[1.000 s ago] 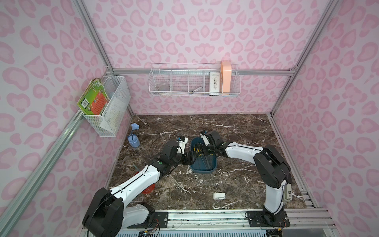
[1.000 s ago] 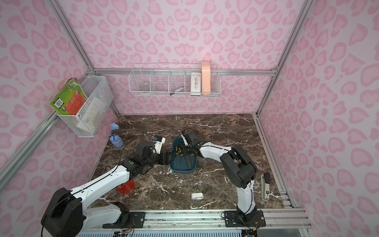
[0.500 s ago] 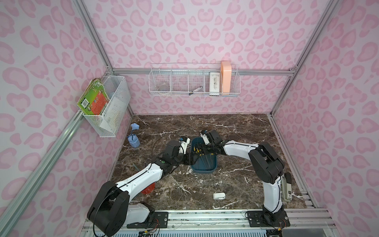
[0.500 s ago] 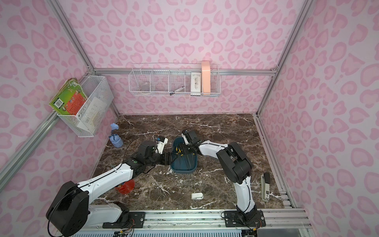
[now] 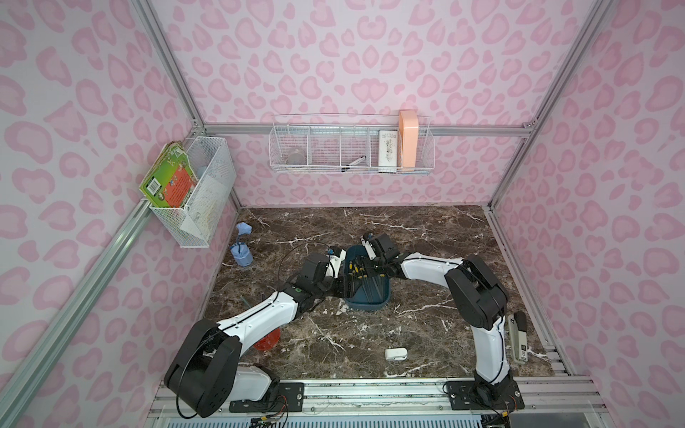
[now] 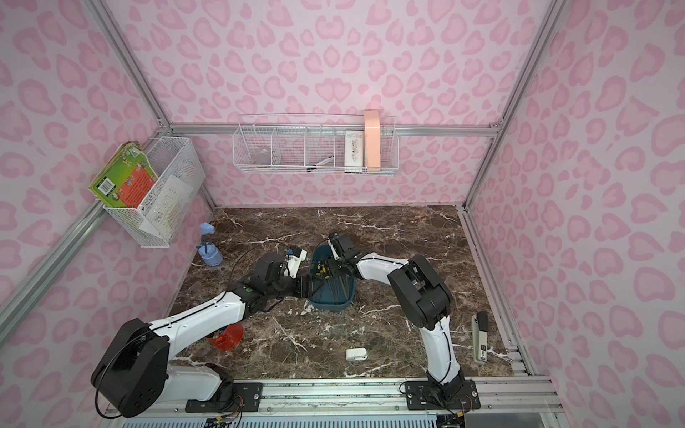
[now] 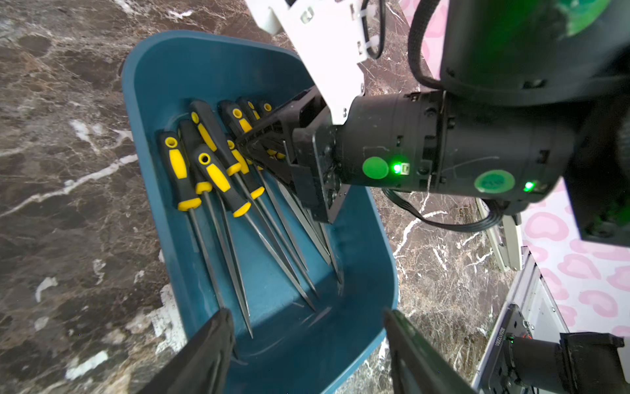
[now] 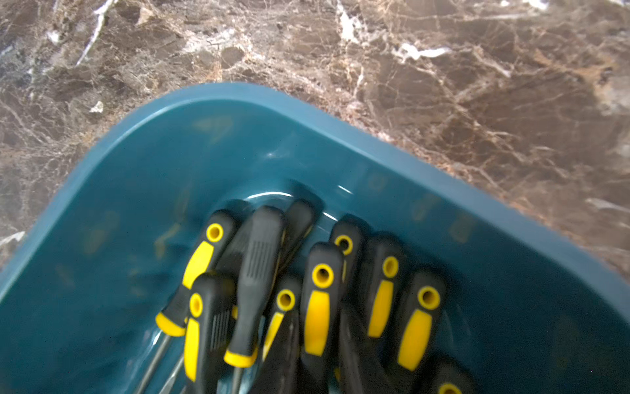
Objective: Take the file tool out of the storage box
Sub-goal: Pick up the file tool from the storage box.
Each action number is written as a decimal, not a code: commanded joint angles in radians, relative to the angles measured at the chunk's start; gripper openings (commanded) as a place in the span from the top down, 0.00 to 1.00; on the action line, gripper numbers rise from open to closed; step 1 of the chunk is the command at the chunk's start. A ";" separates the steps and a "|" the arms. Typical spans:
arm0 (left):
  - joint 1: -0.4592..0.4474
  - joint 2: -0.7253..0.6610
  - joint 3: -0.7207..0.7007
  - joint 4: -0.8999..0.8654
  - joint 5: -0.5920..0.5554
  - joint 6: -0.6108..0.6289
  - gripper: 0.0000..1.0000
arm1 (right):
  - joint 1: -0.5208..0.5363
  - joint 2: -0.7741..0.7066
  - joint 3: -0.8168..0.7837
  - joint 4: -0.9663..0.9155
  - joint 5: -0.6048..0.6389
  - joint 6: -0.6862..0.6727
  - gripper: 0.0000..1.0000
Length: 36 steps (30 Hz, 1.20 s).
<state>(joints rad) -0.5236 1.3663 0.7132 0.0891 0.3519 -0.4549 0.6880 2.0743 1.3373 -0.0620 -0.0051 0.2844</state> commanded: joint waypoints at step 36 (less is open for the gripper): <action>-0.153 0.030 -0.044 0.379 0.081 -0.024 0.29 | 0.004 -0.675 -0.401 0.581 -0.331 0.175 0.87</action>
<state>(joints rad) -0.6727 1.3846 0.6712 0.4213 0.4492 -0.4725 0.6830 1.4193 0.9489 0.4747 -0.3729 0.4450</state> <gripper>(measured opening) 0.717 0.139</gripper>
